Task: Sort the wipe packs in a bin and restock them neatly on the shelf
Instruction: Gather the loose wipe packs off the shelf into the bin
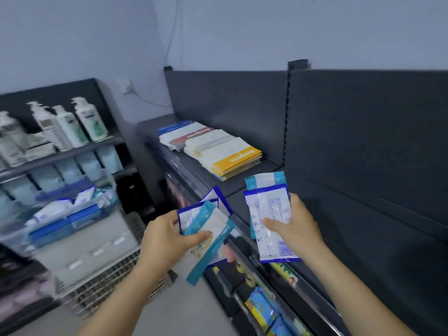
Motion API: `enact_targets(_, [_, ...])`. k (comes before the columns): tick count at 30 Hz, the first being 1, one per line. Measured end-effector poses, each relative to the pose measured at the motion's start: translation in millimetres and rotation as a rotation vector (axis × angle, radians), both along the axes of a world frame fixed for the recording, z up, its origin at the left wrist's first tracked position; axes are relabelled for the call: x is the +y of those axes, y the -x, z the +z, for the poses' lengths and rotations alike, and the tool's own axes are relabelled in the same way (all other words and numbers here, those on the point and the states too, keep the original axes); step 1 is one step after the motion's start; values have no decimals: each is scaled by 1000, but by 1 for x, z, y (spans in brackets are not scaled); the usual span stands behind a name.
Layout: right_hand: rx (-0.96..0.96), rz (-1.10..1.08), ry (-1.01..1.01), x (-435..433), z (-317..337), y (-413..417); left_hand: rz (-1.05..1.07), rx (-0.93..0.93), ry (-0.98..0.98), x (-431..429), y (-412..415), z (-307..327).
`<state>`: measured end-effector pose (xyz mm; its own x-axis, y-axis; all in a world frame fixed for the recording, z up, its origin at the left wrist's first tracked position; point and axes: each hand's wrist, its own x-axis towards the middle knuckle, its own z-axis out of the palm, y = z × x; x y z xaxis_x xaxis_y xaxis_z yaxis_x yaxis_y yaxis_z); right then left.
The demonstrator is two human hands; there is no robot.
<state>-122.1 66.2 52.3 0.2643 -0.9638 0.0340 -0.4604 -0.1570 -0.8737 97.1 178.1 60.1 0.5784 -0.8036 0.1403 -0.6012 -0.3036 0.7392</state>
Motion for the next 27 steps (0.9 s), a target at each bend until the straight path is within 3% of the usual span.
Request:
enact_targets(15, [92,464,-39,47,-25,-338,447,75,-1,132,-282,-27])
enact_targets(27, [186,658,-21,86,-51,-541,597,100,-5,195,-440,-53])
